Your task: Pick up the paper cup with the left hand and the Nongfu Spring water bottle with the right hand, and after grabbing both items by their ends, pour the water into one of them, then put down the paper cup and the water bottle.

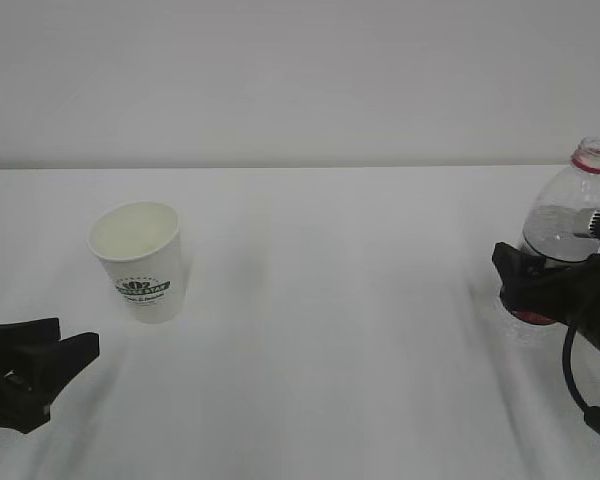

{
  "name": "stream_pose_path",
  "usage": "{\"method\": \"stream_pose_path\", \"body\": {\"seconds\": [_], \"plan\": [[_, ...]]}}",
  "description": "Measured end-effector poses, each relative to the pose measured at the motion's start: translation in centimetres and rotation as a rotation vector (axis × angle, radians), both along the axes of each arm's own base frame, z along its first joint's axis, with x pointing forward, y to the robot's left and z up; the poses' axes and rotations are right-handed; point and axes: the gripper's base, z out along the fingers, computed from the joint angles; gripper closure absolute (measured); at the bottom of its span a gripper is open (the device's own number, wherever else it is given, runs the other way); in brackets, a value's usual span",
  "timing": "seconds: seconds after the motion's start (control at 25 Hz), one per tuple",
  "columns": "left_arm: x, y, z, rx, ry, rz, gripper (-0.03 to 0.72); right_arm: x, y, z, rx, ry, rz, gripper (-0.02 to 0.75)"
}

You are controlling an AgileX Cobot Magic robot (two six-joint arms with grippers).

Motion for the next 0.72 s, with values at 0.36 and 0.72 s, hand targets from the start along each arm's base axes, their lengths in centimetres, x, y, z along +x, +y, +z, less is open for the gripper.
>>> {"method": "stream_pose_path", "body": {"seconds": [0.36,0.72], "plan": [[0.01,0.02,0.0,0.0,0.0,0.002,0.265,0.05,0.0,0.02,-0.003,-0.002,0.001,0.216],[0.01,0.02,0.0,0.0,0.0,0.002,0.27,0.05,0.0,0.02,-0.003,-0.002,0.001,0.277]]}}
